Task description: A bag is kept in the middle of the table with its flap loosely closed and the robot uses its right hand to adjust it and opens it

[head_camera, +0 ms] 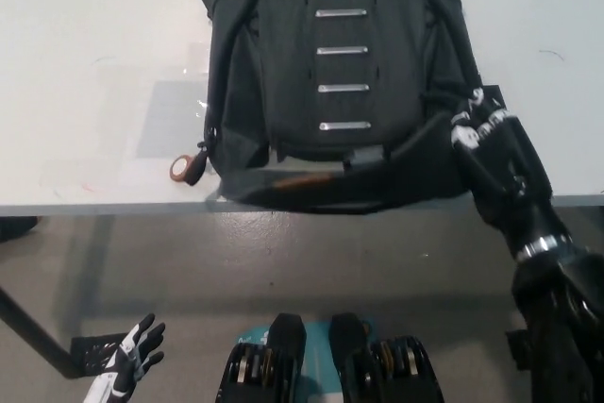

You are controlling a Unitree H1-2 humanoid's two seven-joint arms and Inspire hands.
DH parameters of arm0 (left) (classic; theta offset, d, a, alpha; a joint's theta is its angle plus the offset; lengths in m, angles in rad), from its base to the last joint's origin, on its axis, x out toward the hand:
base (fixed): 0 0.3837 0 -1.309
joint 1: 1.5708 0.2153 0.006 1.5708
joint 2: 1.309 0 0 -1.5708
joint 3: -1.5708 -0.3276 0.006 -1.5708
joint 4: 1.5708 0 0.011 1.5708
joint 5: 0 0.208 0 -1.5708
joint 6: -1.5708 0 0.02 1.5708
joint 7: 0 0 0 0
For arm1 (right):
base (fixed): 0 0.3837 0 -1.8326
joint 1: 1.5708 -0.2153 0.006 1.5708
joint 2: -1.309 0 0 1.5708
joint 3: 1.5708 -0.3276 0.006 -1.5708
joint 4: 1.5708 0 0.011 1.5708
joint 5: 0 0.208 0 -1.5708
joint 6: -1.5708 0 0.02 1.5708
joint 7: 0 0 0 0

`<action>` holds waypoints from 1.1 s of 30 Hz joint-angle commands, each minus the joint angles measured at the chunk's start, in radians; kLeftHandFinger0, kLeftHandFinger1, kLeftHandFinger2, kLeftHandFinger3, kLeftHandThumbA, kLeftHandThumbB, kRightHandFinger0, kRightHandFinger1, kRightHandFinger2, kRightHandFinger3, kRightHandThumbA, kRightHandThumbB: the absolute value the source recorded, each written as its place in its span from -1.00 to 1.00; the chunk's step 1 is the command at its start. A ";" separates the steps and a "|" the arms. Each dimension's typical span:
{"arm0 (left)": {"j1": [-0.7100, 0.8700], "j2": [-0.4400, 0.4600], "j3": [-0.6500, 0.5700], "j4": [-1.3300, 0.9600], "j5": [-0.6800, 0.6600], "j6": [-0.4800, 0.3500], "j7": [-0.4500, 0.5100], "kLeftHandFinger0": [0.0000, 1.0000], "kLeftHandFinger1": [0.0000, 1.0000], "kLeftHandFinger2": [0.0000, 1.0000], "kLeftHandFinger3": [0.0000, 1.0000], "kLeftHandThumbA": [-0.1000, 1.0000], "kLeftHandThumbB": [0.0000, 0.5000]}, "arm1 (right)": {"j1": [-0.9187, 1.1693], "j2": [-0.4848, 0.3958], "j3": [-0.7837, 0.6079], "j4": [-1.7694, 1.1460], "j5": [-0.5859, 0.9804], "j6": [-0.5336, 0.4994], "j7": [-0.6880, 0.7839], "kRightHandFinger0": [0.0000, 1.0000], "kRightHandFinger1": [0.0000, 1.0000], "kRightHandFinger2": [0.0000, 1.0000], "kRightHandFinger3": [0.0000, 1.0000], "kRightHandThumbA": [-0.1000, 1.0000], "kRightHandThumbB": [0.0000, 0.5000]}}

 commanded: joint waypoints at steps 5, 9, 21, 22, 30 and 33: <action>-0.037 0.022 0.009 -0.026 -0.020 0.005 -0.014 1.00 1.00 1.00 1.00 1.00 -1.00 | 0.100 -0.035 0.061 -0.281 -0.082 -0.026 -0.007 -1.00 -0.70 -0.24 0.03 -1.00 -0.40; -0.054 0.024 0.012 -0.037 -0.019 0.023 -0.013 1.00 1.00 1.00 1.00 1.00 -1.00 | 0.142 -0.061 0.090 -0.242 -0.106 -0.053 0.012 -1.00 -0.74 -0.26 0.00 -1.00 -0.35; -0.099 0.039 0.010 -0.030 -0.023 0.033 -0.016 1.00 1.00 1.00 1.00 1.00 -1.00 | 0.275 -0.306 0.307 -0.095 -0.251 -0.138 0.147 0.81 0.90 1.00 1.00 0.53 -0.56; -0.104 0.040 0.009 -0.029 -0.023 0.034 -0.017 1.00 1.00 1.00 1.00 1.00 -1.00 | 0.284 -0.313 0.320 -0.085 -0.256 -0.147 0.135 0.80 0.89 1.00 1.00 0.53 -0.58; -0.128 0.043 0.005 -0.019 -0.011 0.028 -0.017 1.00 1.00 1.00 1.00 1.00 -1.00 | 0.347 -0.364 0.364 0.003 -0.272 -0.253 0.185 1.00 1.00 1.00 1.00 1.00 -0.31; -0.149 0.046 0.005 -0.011 -0.006 0.024 -0.015 1.00 1.00 1.00 1.00 1.00 -1.00 | 0.354 -0.396 0.373 0.013 -0.286 -0.261 0.200 1.00 1.00 1.00 1.00 1.00 0.03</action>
